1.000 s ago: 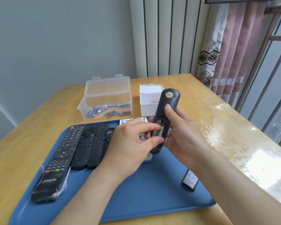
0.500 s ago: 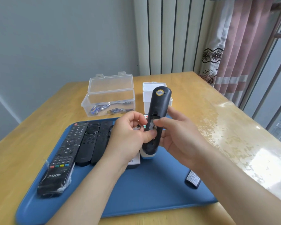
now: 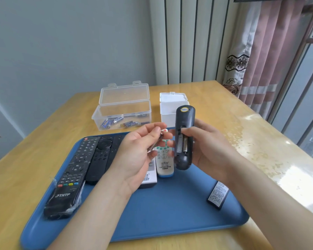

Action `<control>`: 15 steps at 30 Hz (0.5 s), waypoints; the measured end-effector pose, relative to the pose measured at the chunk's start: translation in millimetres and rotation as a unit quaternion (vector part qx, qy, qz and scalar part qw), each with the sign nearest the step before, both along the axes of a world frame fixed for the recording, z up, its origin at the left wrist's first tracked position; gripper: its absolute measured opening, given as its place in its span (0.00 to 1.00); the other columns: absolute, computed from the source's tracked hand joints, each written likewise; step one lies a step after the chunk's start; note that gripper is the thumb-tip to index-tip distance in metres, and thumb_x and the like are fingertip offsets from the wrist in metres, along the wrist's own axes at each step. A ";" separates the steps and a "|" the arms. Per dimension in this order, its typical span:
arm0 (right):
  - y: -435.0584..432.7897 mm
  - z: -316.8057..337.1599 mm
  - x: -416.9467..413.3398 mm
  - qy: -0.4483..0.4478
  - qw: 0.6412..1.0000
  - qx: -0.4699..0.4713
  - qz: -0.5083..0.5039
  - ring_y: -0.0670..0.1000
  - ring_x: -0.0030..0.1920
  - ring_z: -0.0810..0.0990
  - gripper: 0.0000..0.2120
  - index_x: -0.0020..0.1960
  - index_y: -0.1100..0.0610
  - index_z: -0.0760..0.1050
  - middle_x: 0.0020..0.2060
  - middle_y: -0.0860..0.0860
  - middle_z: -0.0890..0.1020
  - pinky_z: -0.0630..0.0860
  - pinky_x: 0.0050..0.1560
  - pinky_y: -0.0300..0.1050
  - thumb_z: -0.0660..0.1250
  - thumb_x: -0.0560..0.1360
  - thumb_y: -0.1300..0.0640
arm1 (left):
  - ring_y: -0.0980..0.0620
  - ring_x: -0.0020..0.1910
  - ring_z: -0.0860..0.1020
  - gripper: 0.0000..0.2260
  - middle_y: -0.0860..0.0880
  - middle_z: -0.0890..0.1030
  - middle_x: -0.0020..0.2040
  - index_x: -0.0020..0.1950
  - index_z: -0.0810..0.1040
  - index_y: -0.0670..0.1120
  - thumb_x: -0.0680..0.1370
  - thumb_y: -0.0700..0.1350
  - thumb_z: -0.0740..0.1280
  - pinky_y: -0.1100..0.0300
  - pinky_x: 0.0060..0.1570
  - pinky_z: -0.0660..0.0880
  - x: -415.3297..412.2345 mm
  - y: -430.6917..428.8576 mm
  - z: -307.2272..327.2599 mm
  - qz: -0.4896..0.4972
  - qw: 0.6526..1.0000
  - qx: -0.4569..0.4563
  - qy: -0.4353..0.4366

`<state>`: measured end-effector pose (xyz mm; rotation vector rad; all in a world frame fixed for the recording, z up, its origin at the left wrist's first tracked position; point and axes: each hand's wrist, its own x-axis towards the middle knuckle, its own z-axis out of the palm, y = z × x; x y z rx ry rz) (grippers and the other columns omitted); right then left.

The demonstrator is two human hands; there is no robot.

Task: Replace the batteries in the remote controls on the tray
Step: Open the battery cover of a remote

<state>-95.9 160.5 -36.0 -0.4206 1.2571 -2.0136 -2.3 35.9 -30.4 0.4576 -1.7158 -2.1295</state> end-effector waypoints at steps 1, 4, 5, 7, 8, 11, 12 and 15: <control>-0.5 0.1 0.5 -0.007 1.000 -0.009 0.001 0.58 0.39 0.80 0.15 0.64 0.61 0.72 0.53 0.64 0.80 0.81 0.43 0.52 0.59 0.79 0.68 | 0.56 0.37 0.72 0.07 0.52 0.84 0.39 0.47 0.80 0.49 0.80 0.42 0.63 0.60 0.37 0.63 -0.4 0.3 -0.2 0.006 1.000 -0.004 0.000; -1.9 0.0 3.0 -0.010 0.999 -0.035 0.026 0.57 0.40 0.77 0.18 0.63 0.61 0.72 0.49 0.62 0.76 0.79 0.46 0.49 0.59 0.75 0.71 | 0.58 0.32 0.68 0.06 0.50 0.84 0.40 0.46 0.80 0.48 0.78 0.40 0.65 0.63 0.32 0.60 -0.9 -1.5 -0.3 0.016 1.000 0.001 0.014; -2.6 -0.1 4.4 -0.004 0.999 -0.039 0.037 0.57 0.40 0.78 0.19 0.63 0.60 0.73 0.48 0.61 0.76 0.80 0.45 0.47 0.58 0.75 0.72 | 0.58 0.31 0.68 0.06 0.49 0.84 0.40 0.46 0.80 0.47 0.78 0.39 0.65 0.64 0.31 0.60 -1.0 -3.2 -0.6 0.017 1.000 -0.001 0.018; -3.2 -0.2 7.2 0.006 0.998 -0.039 0.038 0.57 0.40 0.80 0.18 0.62 0.60 0.74 0.46 0.62 0.77 0.81 0.42 0.45 0.59 0.76 0.72 | 0.57 0.30 0.67 0.08 0.49 0.83 0.38 0.47 0.79 0.45 0.80 0.37 0.61 0.66 0.28 0.61 -0.9 -6.9 -0.9 0.020 0.999 -0.014 0.021; -3.6 -0.6 8.4 0.006 0.999 -0.038 0.030 0.57 0.39 0.81 0.16 0.62 0.60 0.74 0.44 0.62 0.79 0.81 0.40 0.45 0.60 0.77 0.72 | 0.57 0.31 0.66 0.11 0.49 0.81 0.37 0.48 0.79 0.45 0.81 0.35 0.59 0.67 0.28 0.61 -0.6 -8.8 -1.2 0.020 0.999 -0.023 0.019; -5.3 -3.0 11.3 0.009 0.999 -0.036 0.017 0.53 0.38 0.82 0.14 0.60 0.60 0.77 0.39 0.57 0.82 0.81 0.41 0.42 0.65 0.76 0.69 | 0.56 0.34 0.70 0.18 0.49 0.76 0.39 0.52 0.80 0.47 0.81 0.30 0.54 0.64 0.34 0.66 -0.1 -10.0 -2.8 0.010 0.998 -0.065 0.014; -5.8 -3.3 12.6 0.014 0.999 -0.035 0.018 0.52 0.38 0.81 0.14 0.60 0.59 0.78 0.38 0.55 0.82 0.81 0.42 0.41 0.67 0.75 0.68 | 0.55 0.37 0.73 0.19 0.49 0.76 0.40 0.52 0.80 0.47 0.81 0.29 0.54 0.62 0.38 0.69 0.2 -8.2 -2.7 0.009 0.996 -0.085 0.021; -8.5 -4.3 15.3 -0.007 0.999 -0.042 0.023 0.53 0.41 0.82 0.15 0.61 0.58 0.78 0.42 0.56 0.82 0.81 0.43 0.43 0.68 0.75 0.67 | 0.55 0.43 0.80 0.13 0.50 0.83 0.41 0.49 0.82 0.48 0.78 0.31 0.64 0.61 0.46 0.75 1.2 -2.9 -1.4 0.042 0.979 -0.189 0.059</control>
